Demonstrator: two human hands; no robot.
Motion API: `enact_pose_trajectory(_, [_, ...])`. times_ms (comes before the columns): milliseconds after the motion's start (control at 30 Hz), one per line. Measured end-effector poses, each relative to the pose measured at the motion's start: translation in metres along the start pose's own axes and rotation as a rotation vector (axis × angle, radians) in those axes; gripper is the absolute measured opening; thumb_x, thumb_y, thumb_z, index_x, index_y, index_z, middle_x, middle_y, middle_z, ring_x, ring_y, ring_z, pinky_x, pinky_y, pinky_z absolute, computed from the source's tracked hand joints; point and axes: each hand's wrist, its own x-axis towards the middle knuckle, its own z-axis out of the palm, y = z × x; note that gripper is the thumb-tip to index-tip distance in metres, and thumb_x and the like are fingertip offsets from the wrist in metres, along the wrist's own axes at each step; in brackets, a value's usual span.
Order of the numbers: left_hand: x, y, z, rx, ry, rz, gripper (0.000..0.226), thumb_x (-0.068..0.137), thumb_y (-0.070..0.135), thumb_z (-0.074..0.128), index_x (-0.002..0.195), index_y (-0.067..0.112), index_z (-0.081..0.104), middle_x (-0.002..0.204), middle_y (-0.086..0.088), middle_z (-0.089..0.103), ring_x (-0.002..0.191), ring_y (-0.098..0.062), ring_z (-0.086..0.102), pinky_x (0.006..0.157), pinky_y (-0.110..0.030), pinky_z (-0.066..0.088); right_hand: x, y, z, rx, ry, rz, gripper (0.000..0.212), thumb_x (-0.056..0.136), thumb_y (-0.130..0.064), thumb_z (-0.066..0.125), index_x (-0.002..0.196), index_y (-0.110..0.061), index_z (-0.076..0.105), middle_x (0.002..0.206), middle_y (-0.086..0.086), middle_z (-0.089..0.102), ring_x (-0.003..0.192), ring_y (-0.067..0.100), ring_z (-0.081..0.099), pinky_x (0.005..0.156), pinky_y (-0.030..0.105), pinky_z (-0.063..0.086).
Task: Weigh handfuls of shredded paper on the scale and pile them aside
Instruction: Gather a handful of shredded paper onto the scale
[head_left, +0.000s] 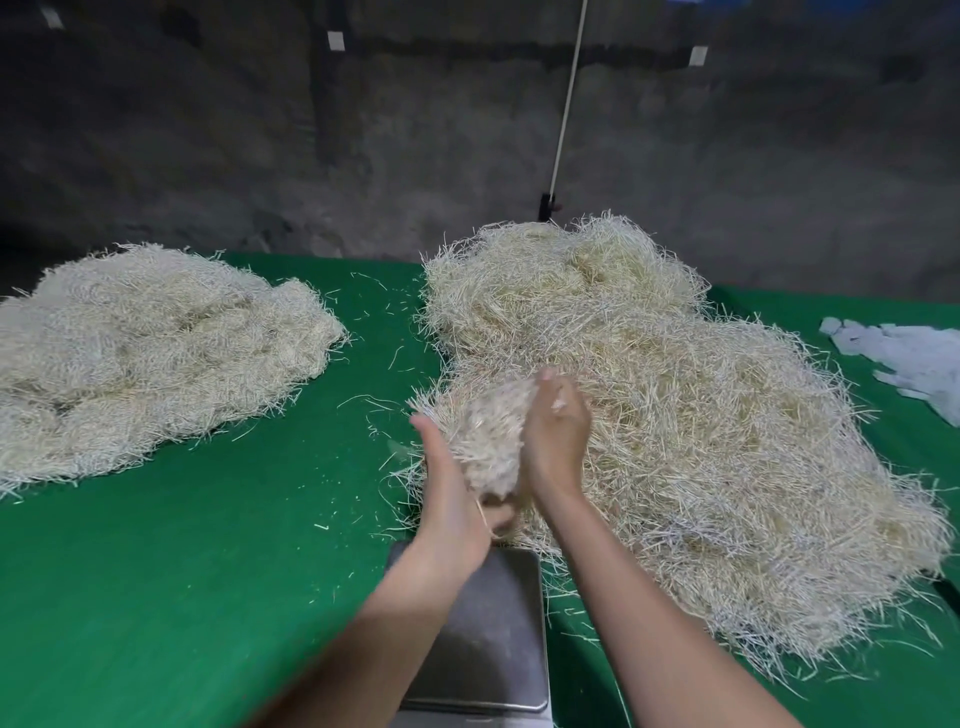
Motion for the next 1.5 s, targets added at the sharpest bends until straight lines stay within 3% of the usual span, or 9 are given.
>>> enact_pose_trajectory(100, [0.024,0.028,0.003,0.023,0.157,0.063,0.053,0.092,0.057,0.043,0.089,0.008,0.063,0.07,-0.005,0.072,0.066,-0.021,0.071,0.054,-0.029,0.056,-0.036,0.013,0.002,-0.15,-0.24,-0.181,0.022,0.101,-0.027,0.04,0.084,-0.029,0.053,0.079,-0.001,0.056,0.063,-0.002,0.051,0.057,0.009,0.04])
enact_pose_trajectory(300, [0.014,0.015,0.008,0.375,0.193,0.004,0.067,0.093,0.06,0.034,0.137,0.01,0.044,0.131,-0.009,0.056,0.12,-0.025,0.055,0.097,-0.039,0.047,-0.013,0.009,-0.01,-0.412,-0.132,-0.194,0.036,0.102,-0.029,0.03,0.074,-0.017,0.049,0.073,0.001,0.052,0.068,0.02,0.048,0.063,0.033,0.041])
enact_pose_trajectory(433, [0.03,0.04,0.009,0.276,0.322,0.146,0.056,0.101,0.047,0.032,0.063,0.009,0.051,0.047,-0.004,0.053,0.034,-0.012,0.051,0.034,-0.012,0.036,-0.053,0.014,0.003,-0.408,-0.202,-0.382,0.035,0.099,-0.033,0.03,0.067,-0.028,0.042,0.062,-0.01,0.047,0.057,0.002,0.043,0.054,0.019,0.036])
enact_pose_trajectory(733, [0.025,0.029,0.011,0.205,0.22,0.077,0.043,0.102,0.023,0.037,0.061,0.01,0.042,0.036,0.001,0.041,0.032,-0.009,0.042,0.035,-0.016,0.034,-0.054,0.009,0.008,-0.385,-0.165,-0.359,0.035,0.099,-0.026,0.033,0.064,-0.033,0.034,0.056,-0.012,0.038,0.047,0.003,0.032,0.043,0.015,0.028])
enact_pose_trajectory(867, [0.021,0.006,0.004,0.438,0.205,-0.029,0.041,0.102,0.032,0.037,0.124,0.001,0.053,0.122,-0.021,0.059,0.112,-0.031,0.059,0.095,-0.046,0.049,-0.016,0.008,-0.008,-0.432,-0.186,-0.244,0.032,0.103,-0.026,0.033,0.073,-0.018,0.043,0.065,-0.002,0.043,0.058,0.016,0.039,0.063,0.036,0.043])
enact_pose_trajectory(1033, [0.028,0.031,0.004,0.75,0.16,0.365,0.033,0.098,0.03,0.048,0.126,0.016,0.041,0.117,0.004,0.047,0.102,-0.008,0.048,0.088,-0.024,0.038,-0.008,-0.006,-0.011,-0.041,-0.465,0.04,0.044,0.097,-0.048,0.034,0.138,-0.031,0.037,0.146,-0.011,0.032,0.124,-0.002,0.029,0.101,0.026,0.029])
enact_pose_trajectory(1200, [0.034,0.037,0.006,0.63,0.092,0.317,0.076,0.089,0.067,0.027,0.142,0.012,0.027,0.136,-0.005,0.045,0.12,-0.016,0.048,0.096,-0.035,0.042,-0.019,-0.006,-0.002,-0.083,-0.408,0.026,0.022,0.094,-0.046,0.049,0.095,-0.027,0.062,0.069,-0.021,0.061,0.056,-0.006,0.053,0.05,0.014,0.042])
enact_pose_trajectory(1300, [0.026,0.031,-0.008,0.483,-0.053,0.083,0.09,0.074,0.081,0.026,0.144,0.026,0.034,0.149,-0.004,0.039,0.134,-0.024,0.041,0.108,-0.053,0.034,0.005,-0.011,-0.009,0.256,-0.197,0.327,0.031,0.094,-0.042,0.05,0.114,-0.019,0.057,0.1,-0.002,0.066,0.091,0.012,0.064,0.081,0.031,0.053])
enact_pose_trajectory(1500, [0.03,0.022,0.0,0.144,0.167,0.027,0.029,0.097,0.028,0.051,0.079,0.007,0.06,0.069,-0.011,0.066,0.055,-0.018,0.066,0.044,-0.021,0.049,-0.037,0.024,-0.003,-0.364,-0.183,-0.291,0.012,0.096,-0.037,0.039,0.095,-0.031,0.049,0.095,-0.015,0.053,0.084,-0.006,0.047,0.073,0.014,0.037])
